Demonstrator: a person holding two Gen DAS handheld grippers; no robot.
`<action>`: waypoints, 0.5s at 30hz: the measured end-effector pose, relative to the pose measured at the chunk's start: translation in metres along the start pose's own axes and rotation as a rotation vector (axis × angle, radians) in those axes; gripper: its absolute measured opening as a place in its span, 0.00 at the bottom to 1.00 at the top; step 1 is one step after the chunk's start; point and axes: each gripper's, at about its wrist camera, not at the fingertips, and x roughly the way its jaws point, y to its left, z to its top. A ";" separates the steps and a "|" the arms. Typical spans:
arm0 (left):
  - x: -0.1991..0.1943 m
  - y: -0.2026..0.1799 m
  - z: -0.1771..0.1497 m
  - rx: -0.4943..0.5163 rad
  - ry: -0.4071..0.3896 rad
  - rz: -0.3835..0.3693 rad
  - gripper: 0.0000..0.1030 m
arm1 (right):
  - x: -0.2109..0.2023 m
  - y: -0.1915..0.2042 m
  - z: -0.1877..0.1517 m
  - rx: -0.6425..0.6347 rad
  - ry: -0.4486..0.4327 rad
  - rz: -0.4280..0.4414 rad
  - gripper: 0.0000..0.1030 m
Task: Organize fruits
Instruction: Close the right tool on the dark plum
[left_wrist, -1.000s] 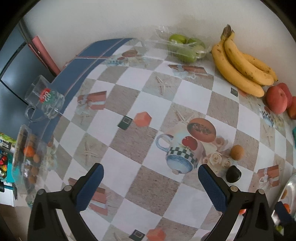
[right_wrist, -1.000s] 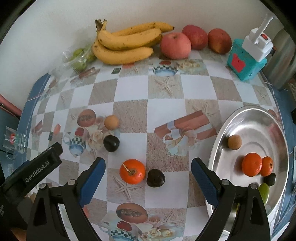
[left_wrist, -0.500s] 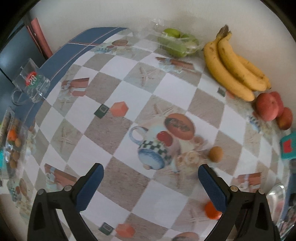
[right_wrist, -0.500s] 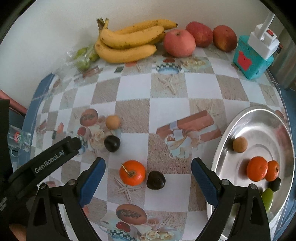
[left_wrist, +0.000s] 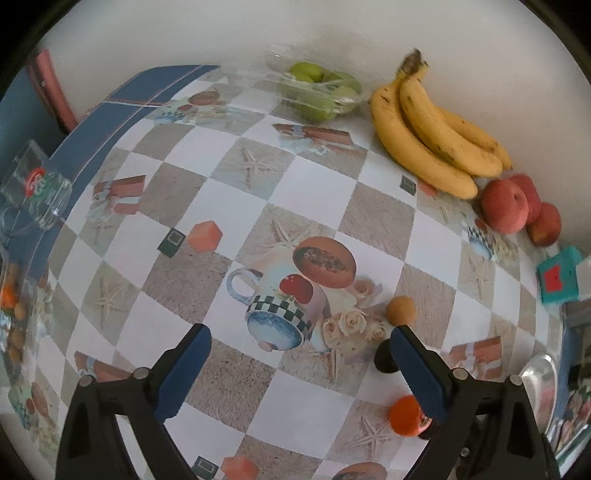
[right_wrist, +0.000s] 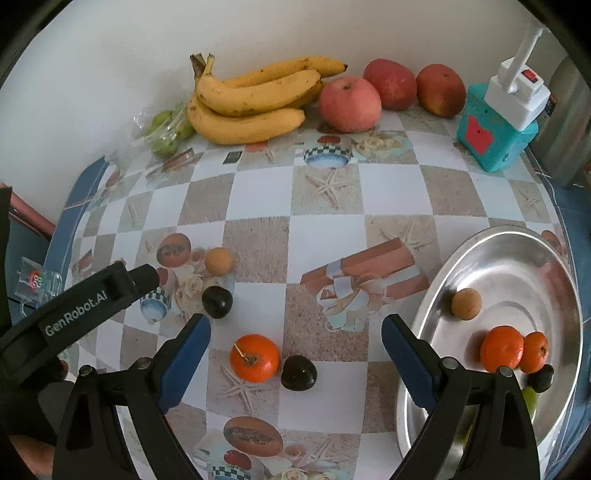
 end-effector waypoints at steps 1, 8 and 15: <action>0.002 0.000 -0.001 0.014 0.004 0.000 0.96 | 0.003 0.001 -0.001 -0.001 0.008 -0.002 0.91; 0.006 0.004 -0.003 0.026 0.027 -0.040 0.94 | 0.010 0.000 -0.004 -0.001 0.034 -0.038 0.91; 0.007 -0.001 -0.007 0.044 0.050 -0.092 0.91 | 0.003 -0.004 -0.008 0.021 0.026 -0.021 0.74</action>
